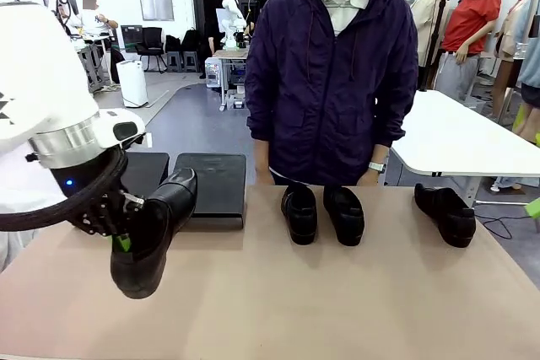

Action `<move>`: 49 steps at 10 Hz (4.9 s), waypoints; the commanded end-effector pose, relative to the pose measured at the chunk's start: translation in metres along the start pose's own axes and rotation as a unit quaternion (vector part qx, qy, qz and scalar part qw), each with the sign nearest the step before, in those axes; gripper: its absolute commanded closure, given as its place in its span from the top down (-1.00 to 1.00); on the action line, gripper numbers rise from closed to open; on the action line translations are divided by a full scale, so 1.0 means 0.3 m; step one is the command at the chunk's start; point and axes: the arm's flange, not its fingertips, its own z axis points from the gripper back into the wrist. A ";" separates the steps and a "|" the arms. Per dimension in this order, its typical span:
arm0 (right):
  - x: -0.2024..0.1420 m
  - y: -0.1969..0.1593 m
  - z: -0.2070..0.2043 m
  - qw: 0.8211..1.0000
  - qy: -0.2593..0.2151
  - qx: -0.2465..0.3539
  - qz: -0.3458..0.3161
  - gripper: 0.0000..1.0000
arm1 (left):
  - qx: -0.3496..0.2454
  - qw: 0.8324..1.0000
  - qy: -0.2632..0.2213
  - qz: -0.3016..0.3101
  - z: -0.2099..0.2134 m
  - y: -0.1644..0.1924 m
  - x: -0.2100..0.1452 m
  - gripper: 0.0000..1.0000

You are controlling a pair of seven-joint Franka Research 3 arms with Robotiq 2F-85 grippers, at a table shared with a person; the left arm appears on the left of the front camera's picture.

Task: Organize the shoes by placing them on the stand.
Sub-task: Place the Shoe from the middle of the table onto the Shoes Stand.

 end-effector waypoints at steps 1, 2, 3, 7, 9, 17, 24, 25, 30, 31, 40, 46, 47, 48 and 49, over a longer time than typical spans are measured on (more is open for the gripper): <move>0.001 -0.001 0.004 1.000 -0.001 0.012 0.011 1.00 | 0.000 1.000 -0.002 0.004 0.002 0.017 -0.013 -1.00; 0.001 -0.001 0.004 1.000 -0.001 0.012 0.011 1.00 | -0.015 0.999 -0.042 0.025 0.032 0.084 0.039 -1.00; 0.001 -0.001 0.004 1.000 -0.001 0.012 0.011 1.00 | 0.002 0.995 -0.062 0.076 0.060 0.203 0.107 -1.00; 0.001 -0.001 0.004 1.000 -0.001 0.012 0.011 1.00 | -0.006 0.991 -0.099 0.088 -0.036 0.605 0.391 -1.00; 0.001 -0.001 0.004 1.000 -0.001 0.012 0.011 1.00 | -0.025 0.990 -0.076 0.117 -0.060 0.541 0.448 -1.00; 0.001 -0.001 0.004 1.000 -0.001 0.012 0.011 1.00 | -0.023 0.990 -0.072 0.116 -0.124 0.303 0.581 -1.00; 0.001 -0.001 0.004 1.000 -0.001 0.012 0.011 1.00 | -0.006 0.991 -0.095 0.093 -0.260 0.233 0.956 -1.00; 0.001 -0.001 0.004 1.000 -0.001 0.012 0.011 1.00 | 0.021 0.991 -0.081 0.106 -0.267 0.220 0.968 -1.00; 0.001 -0.001 0.004 1.000 -0.001 0.012 0.011 1.00 | 0.010 0.992 -0.084 0.096 -0.308 0.237 0.953 -1.00; 0.001 -0.001 0.004 1.000 -0.001 0.012 0.011 1.00 | 0.010 0.992 -0.084 0.096 -0.308 0.237 0.953 -1.00; 0.001 -0.001 0.004 1.000 -0.001 0.012 0.011 1.00 | -0.020 0.988 -0.135 0.071 -0.350 0.234 0.961 1.00; 0.001 -0.001 0.004 1.000 -0.001 0.012 0.011 1.00 | -0.080 0.981 -0.161 0.073 -0.235 0.340 0.876 1.00; 0.001 -0.001 0.004 1.000 -0.001 0.012 0.011 1.00 | -0.098 0.980 -0.160 0.062 -0.176 0.386 0.818 1.00; 0.001 -0.001 0.004 1.000 -0.001 0.012 0.011 1.00 | -0.117 0.982 -0.144 0.030 -0.117 0.442 0.744 1.00; 0.001 -0.001 0.004 1.000 -0.001 0.012 0.011 1.00 | -0.120 0.984 -0.132 0.018 -0.062 0.512 0.647 1.00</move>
